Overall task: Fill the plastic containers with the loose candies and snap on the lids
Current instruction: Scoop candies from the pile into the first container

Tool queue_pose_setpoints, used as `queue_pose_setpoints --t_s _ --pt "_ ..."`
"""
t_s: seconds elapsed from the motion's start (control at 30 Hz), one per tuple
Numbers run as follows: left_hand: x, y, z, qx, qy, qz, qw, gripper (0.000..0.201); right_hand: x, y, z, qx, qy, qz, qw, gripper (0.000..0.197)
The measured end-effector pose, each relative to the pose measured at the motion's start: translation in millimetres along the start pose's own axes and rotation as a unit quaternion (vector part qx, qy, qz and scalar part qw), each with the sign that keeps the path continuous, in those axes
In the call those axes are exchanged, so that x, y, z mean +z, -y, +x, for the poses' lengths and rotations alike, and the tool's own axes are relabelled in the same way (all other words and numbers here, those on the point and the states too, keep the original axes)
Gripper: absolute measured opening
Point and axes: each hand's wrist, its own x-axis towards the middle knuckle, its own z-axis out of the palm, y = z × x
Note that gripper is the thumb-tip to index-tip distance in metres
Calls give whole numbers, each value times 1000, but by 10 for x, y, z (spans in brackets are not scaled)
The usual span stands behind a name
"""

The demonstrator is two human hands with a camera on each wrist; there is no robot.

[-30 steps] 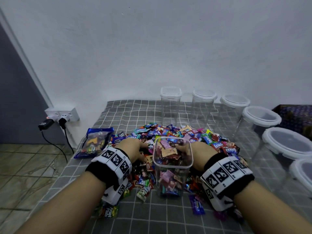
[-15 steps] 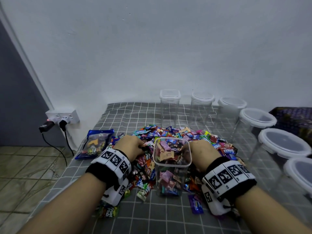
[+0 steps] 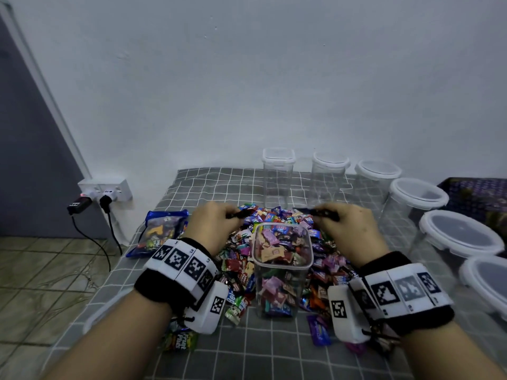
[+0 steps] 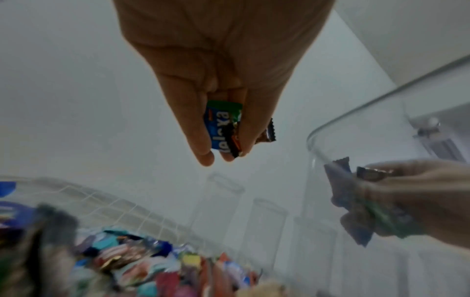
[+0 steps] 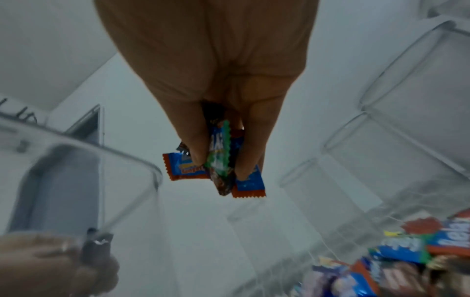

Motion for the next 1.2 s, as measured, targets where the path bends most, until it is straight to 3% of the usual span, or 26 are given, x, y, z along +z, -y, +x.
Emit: queue_pose_setpoints --t_s 0.17,0.37,0.5,0.6,0.8,0.97,1.03,1.13,1.2 --pt "-73 -80 -97 1 -53 -116 992 17 -162 157 -61 -20 -38 157 987 17" --pt "-81 -144 -180 2 -56 -177 983 11 -170 362 -176 -54 18 252 966 28" --pt "-82 -188 -223 3 -51 -196 979 9 -61 426 -250 -59 47 197 977 26" --pt "-84 -201 -235 -2 -47 -208 977 10 -13 460 -276 -49 67 142 986 11" --pt "-88 -239 -248 -1 -43 -215 976 14 -1 502 -314 -52 62 80 994 26" --pt "-109 -317 -291 21 -31 -219 975 17 53 425 -417 -75 -25 124 989 27" --pt "-106 -340 -299 33 -21 -217 975 18 94 306 -455 -59 -16 149 987 47" --pt "-73 -373 -301 54 0 -198 979 15 199 85 -487 19 110 210 971 112" --pt "-33 -401 -306 72 11 -167 983 19 265 6 -491 37 169 267 948 124"
